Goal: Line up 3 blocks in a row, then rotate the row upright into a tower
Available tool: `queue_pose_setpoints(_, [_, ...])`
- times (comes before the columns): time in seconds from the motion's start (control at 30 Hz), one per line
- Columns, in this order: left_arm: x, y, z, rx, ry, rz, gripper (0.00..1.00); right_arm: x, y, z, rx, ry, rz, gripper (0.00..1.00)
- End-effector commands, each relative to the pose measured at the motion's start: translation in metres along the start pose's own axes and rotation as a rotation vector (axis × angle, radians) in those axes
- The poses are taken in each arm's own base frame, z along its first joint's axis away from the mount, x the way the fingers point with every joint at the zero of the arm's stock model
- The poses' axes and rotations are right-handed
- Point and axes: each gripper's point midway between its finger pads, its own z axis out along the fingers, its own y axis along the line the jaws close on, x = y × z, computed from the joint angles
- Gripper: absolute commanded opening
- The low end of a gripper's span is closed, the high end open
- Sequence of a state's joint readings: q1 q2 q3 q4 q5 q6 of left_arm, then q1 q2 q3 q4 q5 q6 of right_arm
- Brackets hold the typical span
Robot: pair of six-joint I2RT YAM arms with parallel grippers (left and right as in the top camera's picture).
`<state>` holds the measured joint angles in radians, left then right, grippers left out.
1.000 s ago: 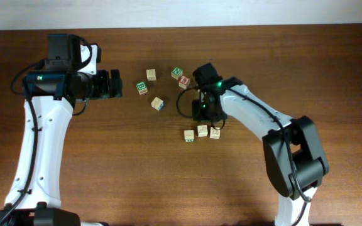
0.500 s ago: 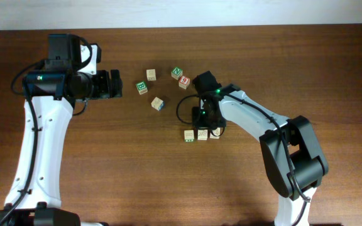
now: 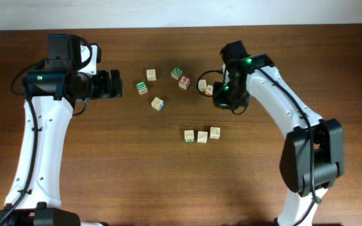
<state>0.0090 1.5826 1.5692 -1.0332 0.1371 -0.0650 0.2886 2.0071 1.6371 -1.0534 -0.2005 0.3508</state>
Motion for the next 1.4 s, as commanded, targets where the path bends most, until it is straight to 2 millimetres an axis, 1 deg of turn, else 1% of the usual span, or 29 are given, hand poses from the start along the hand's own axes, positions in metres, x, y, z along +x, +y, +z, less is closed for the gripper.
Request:
queue_pose_setpoints(0.0, [-0.006, 0.001, -0.003, -0.007, -0.014, -0.005, 0.99, 0.025, -0.004, 0.024, 0.020, 0.062, -0.043, 0.13])
queue_pose_setpoints(0.07, [-0.006, 0.001, -0.003, -0.007, -0.014, -0.005, 0.99, 0.037, -0.006, 0.039, 0.026, 0.084, -0.051, 0.13])
queue_pose_setpoints(0.2, [-0.006, 0.001, -0.003, -0.007, -0.014, -0.005, 0.99, 0.059, -0.008, 0.058, 0.041, 0.129, -0.071, 0.13])
queue_pose_setpoints(0.47, [-0.006, 0.001, -0.003, -0.007, -0.014, -0.005, 0.99, 0.063, -0.008, 0.059, 0.044, 0.140, -0.076, 0.13])
queue_pose_setpoints(0.5, [-0.006, 0.001, -0.003, -0.007, -0.014, -0.005, 0.99, 0.062, -0.009, 0.056, 0.048, 0.138, -0.070, 0.07])
queue_pose_setpoints(0.53, [-0.006, 0.001, -0.003, -0.007, -0.014, -0.005, 0.99, 0.057, -0.015, 0.048, 0.063, 0.126, -0.040, 0.07])
queue_pose_setpoints(0.6, [-0.006, 0.001, -0.003, -0.007, -0.014, -0.005, 0.99, 0.039, -0.037, 0.013, 0.062, 0.073, 0.050, 0.09])
queue_pose_setpoints(0.63, [-0.006, 0.001, -0.003, -0.007, -0.014, -0.005, 0.99, 0.036, -0.047, -0.002, 0.041, 0.057, 0.091, 0.13])
queue_pose_setpoints(0.67, [-0.006, 0.001, -0.003, -0.007, -0.014, -0.005, 0.99, 0.037, -0.053, -0.010, 0.012, 0.062, 0.107, 0.14])
queue_pose_setpoints(0.7, [-0.006, 0.001, -0.003, -0.007, -0.014, -0.005, 0.99, 0.041, -0.055, -0.014, -0.031, 0.091, 0.115, 0.15])
queue_pose_setpoints(0.73, [-0.006, 0.001, -0.003, -0.007, -0.014, -0.005, 0.99, 0.050, -0.056, -0.010, -0.062, 0.130, 0.131, 0.15])
queue_pose_setpoints(0.8, [-0.006, 0.001, -0.003, -0.007, -0.014, -0.005, 0.99, 0.079, -0.045, 0.013, -0.112, 0.213, 0.125, 0.15])
queue_pose_setpoints(0.83, [-0.006, 0.001, -0.003, -0.007, -0.014, -0.005, 0.99, 0.088, -0.041, 0.023, -0.125, 0.234, 0.123, 0.14])
queue_pose_setpoints(0.9, [-0.006, 0.001, -0.003, -0.007, -0.014, -0.005, 0.99, 0.108, -0.038, 0.043, -0.110, 0.267, 0.171, 0.13])
queue_pose_setpoints(0.97, [-0.006, 0.001, -0.003, -0.007, -0.014, -0.005, 0.99, 0.119, -0.035, 0.051, -0.105, 0.289, 0.179, 0.13])
queue_pose_setpoints(1.07, [-0.006, 0.001, -0.003, -0.007, -0.014, -0.005, 0.99, 0.115, -0.027, 0.057, -0.119, 0.260, 0.169, 0.13])
queue_pose_setpoints(1.13, [-0.006, 0.001, -0.003, -0.007, -0.014, -0.005, 0.99, 0.107, -0.018, 0.061, -0.134, 0.217, 0.131, 0.13])
queue_pose_setpoints(1.23, [-0.006, 0.001, -0.003, -0.007, -0.014, -0.005, 0.99, 0.101, -0.011, 0.064, -0.147, 0.186, 0.104, 0.14])
queue_pose_setpoints(1.37, [-0.006, 0.001, -0.003, -0.007, -0.014, -0.005, 0.99, 0.096, -0.012, 0.065, -0.131, 0.159, 0.090, 0.14])
